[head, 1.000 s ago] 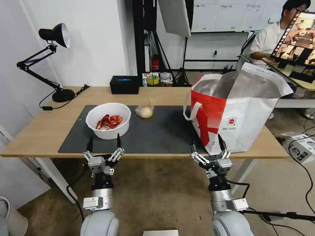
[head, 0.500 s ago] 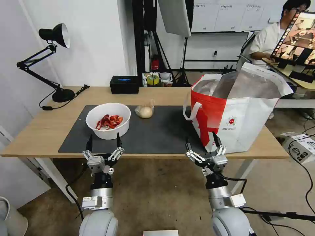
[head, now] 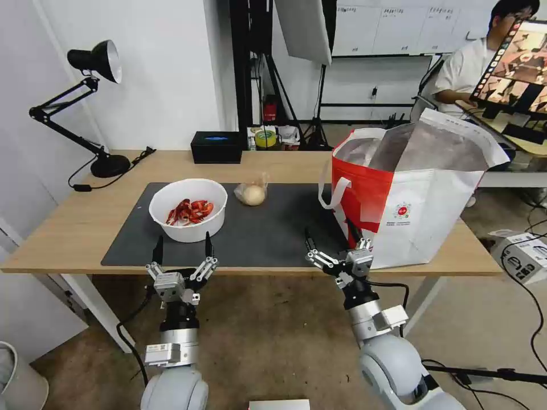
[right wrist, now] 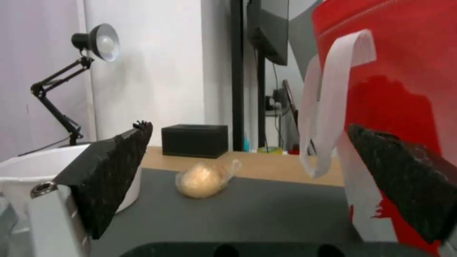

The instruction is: Pick up the trash from the table and place it into the takeout bag.

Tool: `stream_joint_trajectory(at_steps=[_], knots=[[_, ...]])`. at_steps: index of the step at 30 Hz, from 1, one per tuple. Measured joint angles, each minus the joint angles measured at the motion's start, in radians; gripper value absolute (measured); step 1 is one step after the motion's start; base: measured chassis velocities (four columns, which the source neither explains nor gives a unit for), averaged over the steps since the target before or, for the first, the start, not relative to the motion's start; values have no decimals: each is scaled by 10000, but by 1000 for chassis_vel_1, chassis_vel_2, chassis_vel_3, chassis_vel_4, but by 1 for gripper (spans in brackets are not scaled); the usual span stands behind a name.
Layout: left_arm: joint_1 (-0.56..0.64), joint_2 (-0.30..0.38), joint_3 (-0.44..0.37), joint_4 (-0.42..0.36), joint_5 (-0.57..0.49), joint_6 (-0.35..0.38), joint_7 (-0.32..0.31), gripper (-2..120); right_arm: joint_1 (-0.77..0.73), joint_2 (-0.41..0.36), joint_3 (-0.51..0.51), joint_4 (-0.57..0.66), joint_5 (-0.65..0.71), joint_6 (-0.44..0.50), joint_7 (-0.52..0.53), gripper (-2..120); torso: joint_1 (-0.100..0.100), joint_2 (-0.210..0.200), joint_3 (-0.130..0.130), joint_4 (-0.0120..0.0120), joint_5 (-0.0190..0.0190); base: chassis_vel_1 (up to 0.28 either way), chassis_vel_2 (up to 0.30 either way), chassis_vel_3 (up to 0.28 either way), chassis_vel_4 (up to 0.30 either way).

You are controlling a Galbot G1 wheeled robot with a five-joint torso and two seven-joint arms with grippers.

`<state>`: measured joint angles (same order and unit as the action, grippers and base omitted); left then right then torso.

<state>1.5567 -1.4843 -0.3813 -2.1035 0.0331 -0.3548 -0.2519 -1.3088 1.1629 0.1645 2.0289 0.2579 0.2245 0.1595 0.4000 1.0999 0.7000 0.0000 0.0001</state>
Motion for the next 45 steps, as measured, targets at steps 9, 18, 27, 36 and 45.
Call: stream_joint_trajectory(at_steps=[9, 18, 27, 36, 45], knots=[[-3, -88, -1, 37, 92, 4, 0, 100, 1099, -302, -454, -375, 667, -536, 18, 100, 1, 0, 0, 0, 0, 0, 0, 0, 0], [51, -162, -40, 10, 134, 5, 0, 100, 2348, -377, -1140, -768, 1254, -966, 333, 100, 0, 0, 1, 0, -1, 0, 0, 0, 0], [39, -273, -64, 23, 173, 5, 5, 100, 3480, -115, -1942, -1494, 1689, -1348, 712, 100, 0, 1, 1, 0, -1, 0, 0, 0, 0], [-41, -312, -83, 101, 177, 5, 6, 100, 4548, -2, -2492, -2313, 2312, -1948, 1204, 100, 1, 1, 0, 0, -1, 0, 0, 0, 0], [-116, -348, -122, 207, 167, 5, 6, 100, 5744, 135, -3130, -3228, 2987, -2326, 1448, 100, 1, 1, 0, 0, -1, 0, 0, 0, 0]])
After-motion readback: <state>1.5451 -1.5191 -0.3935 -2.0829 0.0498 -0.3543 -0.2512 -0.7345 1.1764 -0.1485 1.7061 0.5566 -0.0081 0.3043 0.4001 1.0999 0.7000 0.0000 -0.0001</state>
